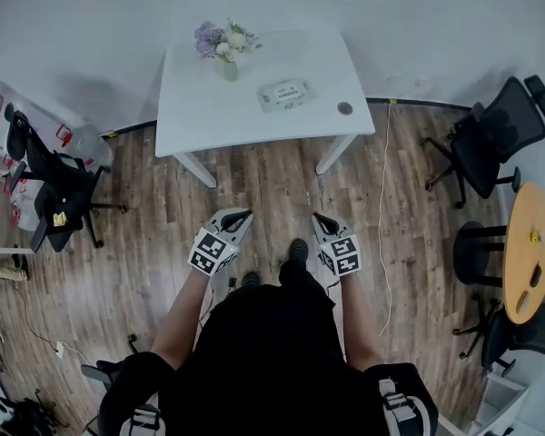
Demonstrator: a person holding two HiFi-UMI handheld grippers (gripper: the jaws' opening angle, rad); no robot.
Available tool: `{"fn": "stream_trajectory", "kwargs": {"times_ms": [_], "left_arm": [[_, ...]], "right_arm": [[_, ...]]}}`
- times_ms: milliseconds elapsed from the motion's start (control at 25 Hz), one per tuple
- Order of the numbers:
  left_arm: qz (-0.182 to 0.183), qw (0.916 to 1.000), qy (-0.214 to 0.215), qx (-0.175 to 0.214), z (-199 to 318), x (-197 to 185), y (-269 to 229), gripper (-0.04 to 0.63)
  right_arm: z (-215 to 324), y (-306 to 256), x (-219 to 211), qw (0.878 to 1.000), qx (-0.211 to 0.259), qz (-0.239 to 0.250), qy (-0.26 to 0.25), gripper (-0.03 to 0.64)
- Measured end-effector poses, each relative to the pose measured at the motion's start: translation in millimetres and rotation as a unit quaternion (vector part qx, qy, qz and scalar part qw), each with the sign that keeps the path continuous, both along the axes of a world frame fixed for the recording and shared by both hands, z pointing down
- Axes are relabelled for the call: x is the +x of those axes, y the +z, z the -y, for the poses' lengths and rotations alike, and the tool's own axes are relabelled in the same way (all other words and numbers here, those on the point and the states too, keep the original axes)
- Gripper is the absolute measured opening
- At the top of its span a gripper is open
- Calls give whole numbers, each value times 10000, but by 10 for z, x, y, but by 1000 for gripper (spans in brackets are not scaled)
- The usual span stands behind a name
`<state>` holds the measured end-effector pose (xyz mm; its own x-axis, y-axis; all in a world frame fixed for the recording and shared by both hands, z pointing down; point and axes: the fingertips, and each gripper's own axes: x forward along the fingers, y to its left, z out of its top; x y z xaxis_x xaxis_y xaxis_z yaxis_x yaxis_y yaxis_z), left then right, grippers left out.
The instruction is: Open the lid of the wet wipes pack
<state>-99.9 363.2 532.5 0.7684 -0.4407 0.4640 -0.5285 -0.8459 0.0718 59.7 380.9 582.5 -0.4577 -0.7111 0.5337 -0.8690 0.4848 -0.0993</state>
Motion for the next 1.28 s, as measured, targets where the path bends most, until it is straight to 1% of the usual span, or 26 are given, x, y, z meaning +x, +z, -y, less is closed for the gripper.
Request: {"fn": "stream_trajectory", "kwargs": {"times_ms": [160,280,680,1080,1280], "left_arm": [[57,9999,-101,65,213,306,-41,23],[38,9997,-232,57,320,456,-40,23],[151,9980,-608,-56,501,773,84,23],[220,9964,-811,56,679,1103,38,23],[258,9956,-899,38,703,1206,91,23]], "right_arm": [[224,35,325,9999,-31,-28,-131,16],[336,118,503,9996,-112,-73,-254,17],[576,264,822,9969,-192,-188,-736,17],[787,267,1181,9960,-116,-132,-872,17],[868,317,1279,9955,-137,-108,-933,16]]}}
